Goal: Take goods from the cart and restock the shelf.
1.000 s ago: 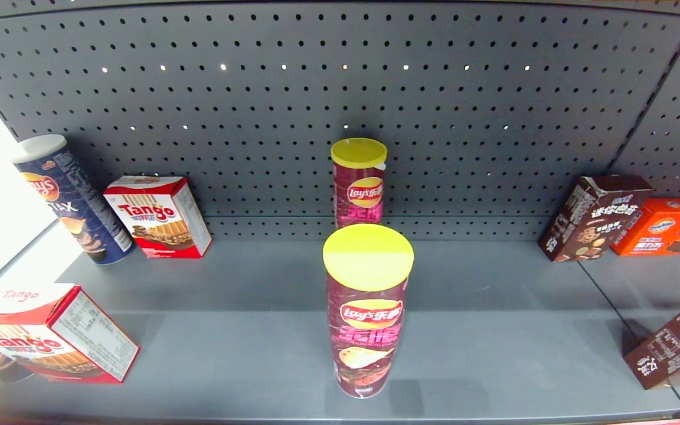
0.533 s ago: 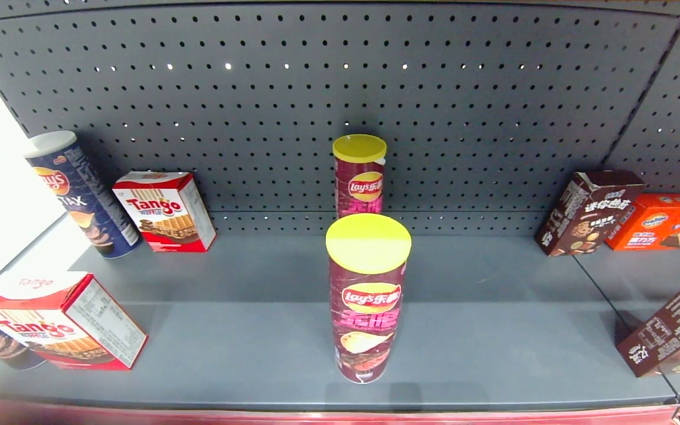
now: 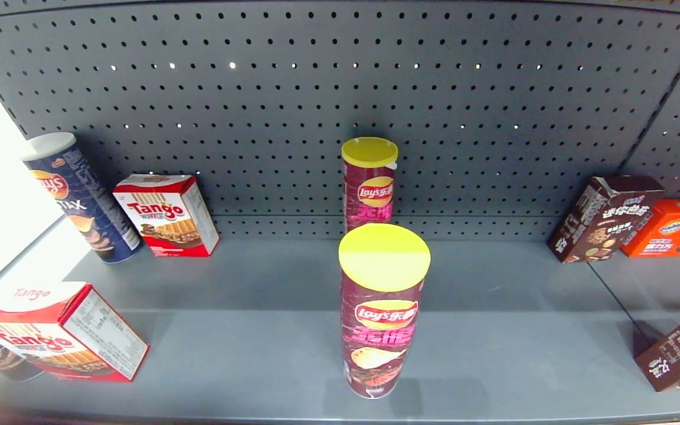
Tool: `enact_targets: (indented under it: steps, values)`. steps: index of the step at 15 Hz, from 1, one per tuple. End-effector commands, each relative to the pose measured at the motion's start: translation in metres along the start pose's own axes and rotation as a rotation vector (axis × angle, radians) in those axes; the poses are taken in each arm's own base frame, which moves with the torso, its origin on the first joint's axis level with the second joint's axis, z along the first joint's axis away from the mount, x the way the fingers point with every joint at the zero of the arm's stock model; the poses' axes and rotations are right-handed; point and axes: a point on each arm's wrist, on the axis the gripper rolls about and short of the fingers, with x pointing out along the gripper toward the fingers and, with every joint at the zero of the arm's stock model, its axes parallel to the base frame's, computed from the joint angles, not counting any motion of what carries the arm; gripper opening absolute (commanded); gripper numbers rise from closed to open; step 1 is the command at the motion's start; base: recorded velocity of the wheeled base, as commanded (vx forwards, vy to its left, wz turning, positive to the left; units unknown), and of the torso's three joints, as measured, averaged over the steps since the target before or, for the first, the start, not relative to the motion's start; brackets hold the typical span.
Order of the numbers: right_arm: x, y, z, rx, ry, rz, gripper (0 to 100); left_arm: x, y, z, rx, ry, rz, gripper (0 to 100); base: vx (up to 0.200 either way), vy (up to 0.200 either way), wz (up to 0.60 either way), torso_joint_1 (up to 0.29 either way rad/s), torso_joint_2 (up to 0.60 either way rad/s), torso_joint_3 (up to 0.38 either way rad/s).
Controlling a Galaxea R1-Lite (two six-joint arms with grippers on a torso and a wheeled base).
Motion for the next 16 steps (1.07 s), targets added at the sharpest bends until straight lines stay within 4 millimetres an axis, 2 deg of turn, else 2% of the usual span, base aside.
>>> enact_targets:
  steps: [1, 16]
  values:
    - [0.0001, 0.0, 0.0, -0.001, 0.002, 0.001, 100, 0.0001, 0.0, 0.0, 0.0, 0.001, -0.001, 100, 0.0, 0.0, 0.0, 0.0, 0.0, 0.0]
    - [0.0001, 0.0, 0.0, -0.001, 0.002, 0.002, 100, 0.0001, -0.0001, 0.0, 0.004, 0.001, -0.004, 100, 0.0, 0.0, 0.0, 0.0, 0.0, 0.0]
